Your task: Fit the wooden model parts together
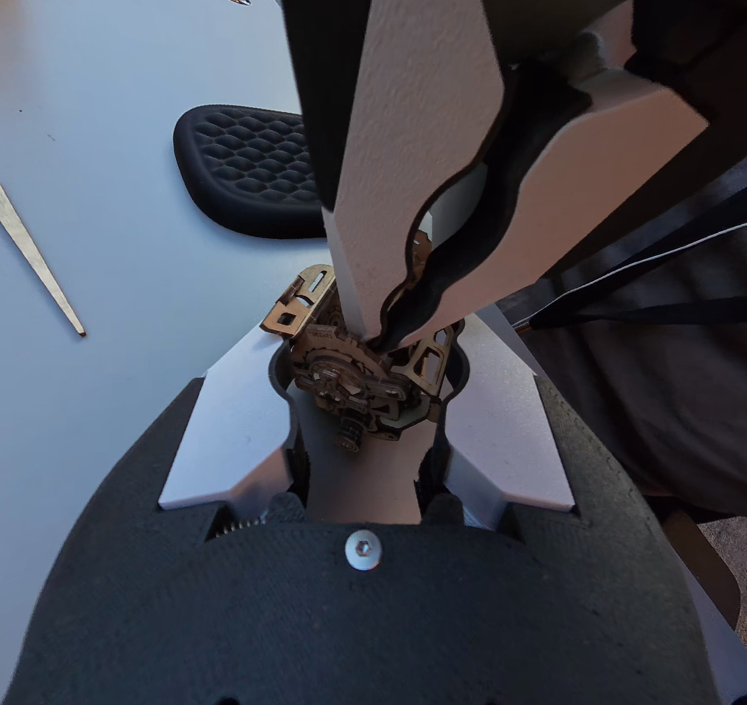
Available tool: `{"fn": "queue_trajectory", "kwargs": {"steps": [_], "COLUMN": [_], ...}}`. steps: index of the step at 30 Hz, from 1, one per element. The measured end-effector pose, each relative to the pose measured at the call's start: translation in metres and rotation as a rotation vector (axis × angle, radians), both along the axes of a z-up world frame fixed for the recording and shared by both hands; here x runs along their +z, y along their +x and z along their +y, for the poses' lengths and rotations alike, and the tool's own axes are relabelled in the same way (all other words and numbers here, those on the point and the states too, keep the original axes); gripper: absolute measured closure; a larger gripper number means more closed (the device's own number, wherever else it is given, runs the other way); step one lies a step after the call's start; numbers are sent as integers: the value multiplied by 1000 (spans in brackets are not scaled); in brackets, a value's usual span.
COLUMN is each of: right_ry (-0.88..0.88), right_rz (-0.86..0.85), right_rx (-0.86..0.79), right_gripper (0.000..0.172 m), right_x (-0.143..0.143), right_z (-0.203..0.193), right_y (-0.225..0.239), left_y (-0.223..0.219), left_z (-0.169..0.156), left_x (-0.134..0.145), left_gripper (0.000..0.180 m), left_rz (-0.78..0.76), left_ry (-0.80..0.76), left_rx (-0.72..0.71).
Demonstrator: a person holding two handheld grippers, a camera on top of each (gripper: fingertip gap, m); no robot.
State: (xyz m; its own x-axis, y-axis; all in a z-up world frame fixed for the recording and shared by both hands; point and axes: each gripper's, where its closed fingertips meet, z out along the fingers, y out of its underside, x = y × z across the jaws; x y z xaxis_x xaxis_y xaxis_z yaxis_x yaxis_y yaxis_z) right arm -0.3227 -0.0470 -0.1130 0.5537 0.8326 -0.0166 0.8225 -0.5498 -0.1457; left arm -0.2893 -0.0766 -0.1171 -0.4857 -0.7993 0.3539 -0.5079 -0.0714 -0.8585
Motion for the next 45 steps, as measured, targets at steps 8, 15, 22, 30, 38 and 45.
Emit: {"fn": "queue_trajectory", "kwargs": {"steps": [8, 15, 22, 30, 38, 45], "right_ry": [48, 88, 106, 92, 59, 62], "right_rz": [3, 22, -41, -49, -40, 14], "right_rx": [-67, -144, -116, -135, -181, -204], "right_gripper": [172, 172, 172, 172, 172, 172], "right_x": [0, 1, 0, 0, -2, -1], "right_z": [2, 1, 0, -1, 1, -1], "right_y": [0, -1, -2, -1, 0, -4], "left_y": [1, 1, 2, 2, 3, 3], "left_z": [3, 4, 6, 6, 7, 6], "left_x": [-1, -1, -1, -2, -1, -2], "left_gripper": [106, 105, 106, 106, 106, 102], "left_rz": [-13, -22, -20, -21, -17, -26], "left_ry": [34, 68, 68, 73, 63, 95], "left_rx": [53, 110, 149, 168, 189, 193]}}
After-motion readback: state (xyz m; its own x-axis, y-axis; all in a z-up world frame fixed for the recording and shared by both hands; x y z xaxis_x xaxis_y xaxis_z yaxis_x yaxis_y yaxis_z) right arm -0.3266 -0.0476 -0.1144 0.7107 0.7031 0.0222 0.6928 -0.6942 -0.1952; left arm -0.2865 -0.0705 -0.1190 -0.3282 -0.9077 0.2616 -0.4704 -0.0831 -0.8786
